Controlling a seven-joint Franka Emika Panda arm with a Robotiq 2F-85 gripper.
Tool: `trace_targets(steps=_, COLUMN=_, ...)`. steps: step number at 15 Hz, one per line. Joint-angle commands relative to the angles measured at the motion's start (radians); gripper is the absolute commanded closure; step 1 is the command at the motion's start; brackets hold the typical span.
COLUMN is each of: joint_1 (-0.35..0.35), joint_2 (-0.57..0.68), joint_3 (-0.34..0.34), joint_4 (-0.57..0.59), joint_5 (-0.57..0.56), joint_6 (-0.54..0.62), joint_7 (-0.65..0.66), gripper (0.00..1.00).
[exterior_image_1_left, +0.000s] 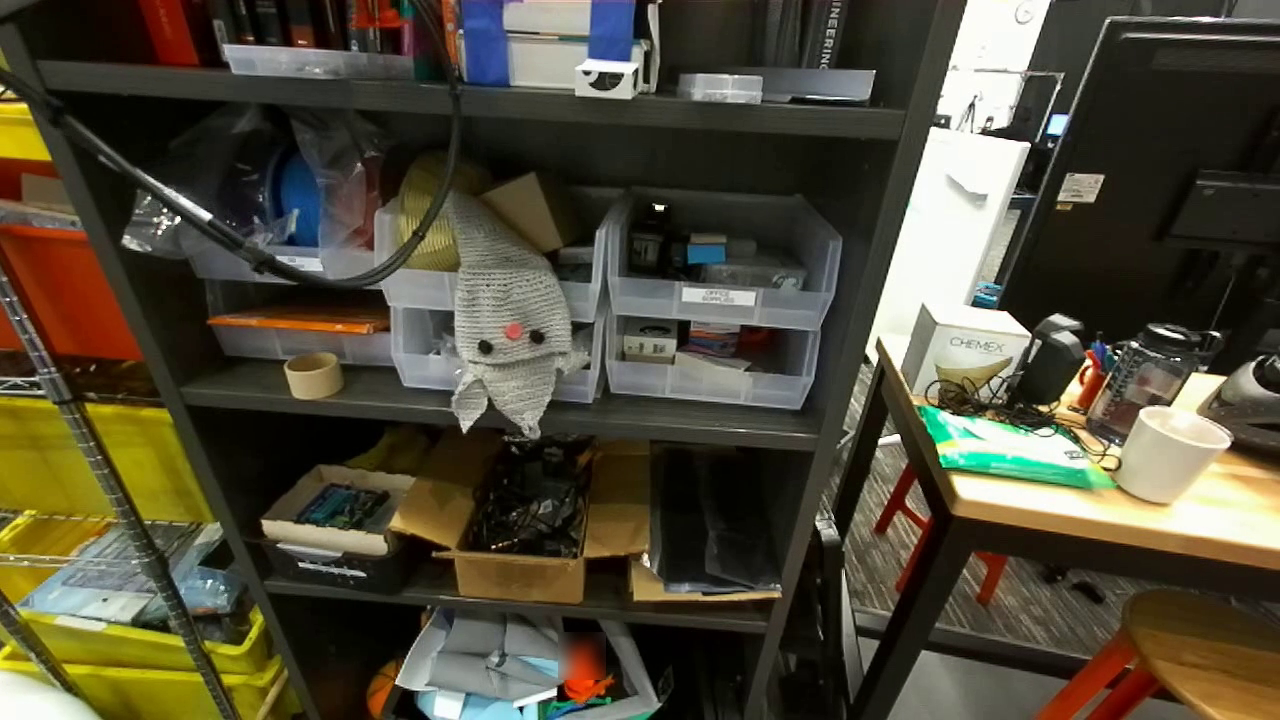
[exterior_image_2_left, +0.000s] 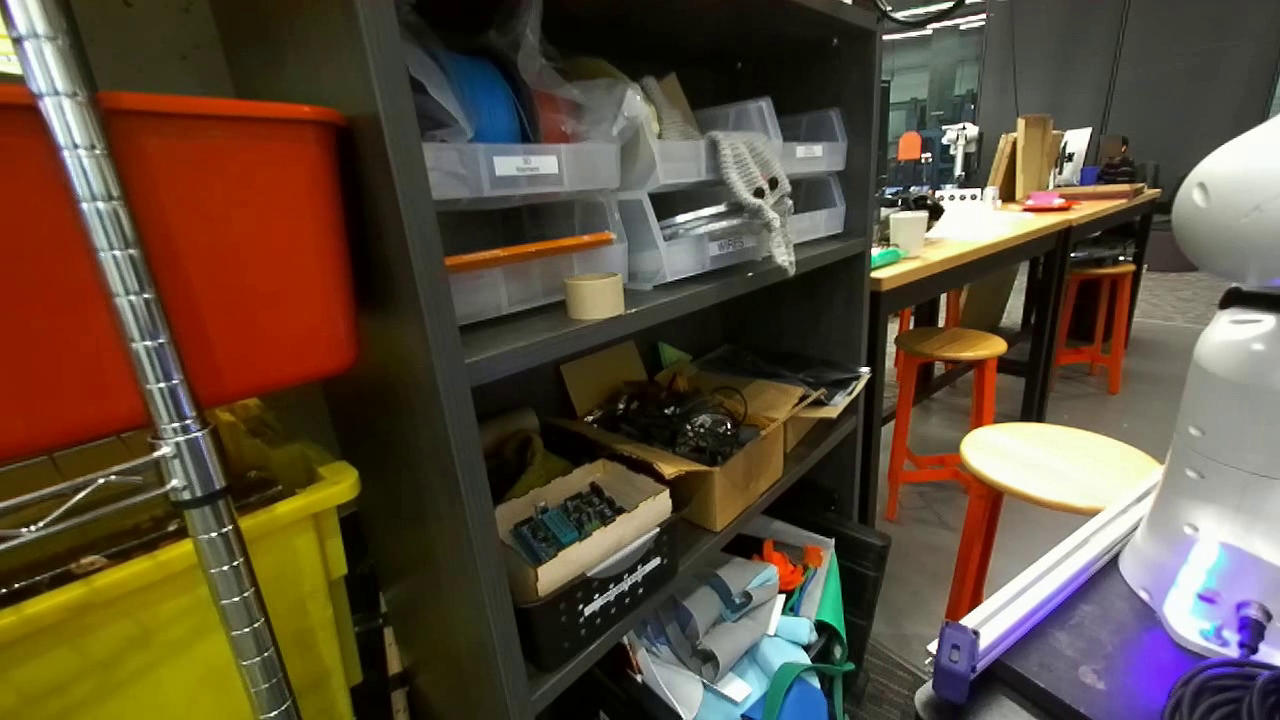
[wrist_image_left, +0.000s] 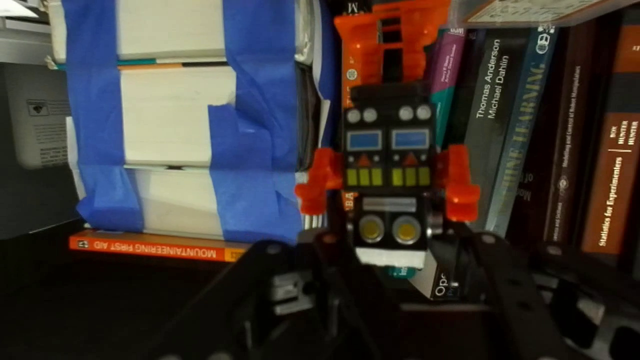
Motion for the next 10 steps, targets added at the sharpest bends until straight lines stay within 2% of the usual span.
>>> trace_targets(steps=1, joint_1=-0.043, joint_2=-0.098, joint_3=0.029, joint_4=-0.072, joint_5=-0.006, joint_6=0.018, joint_7=0.058, gripper=0.82)
trace_targets(steps=10, joint_1=-0.101, joint_2=-0.277, joint_3=0.100, joint_4=-0.247, joint_5=0.026, joint_6=0.014, joint_7=0.168, gripper=0.82)
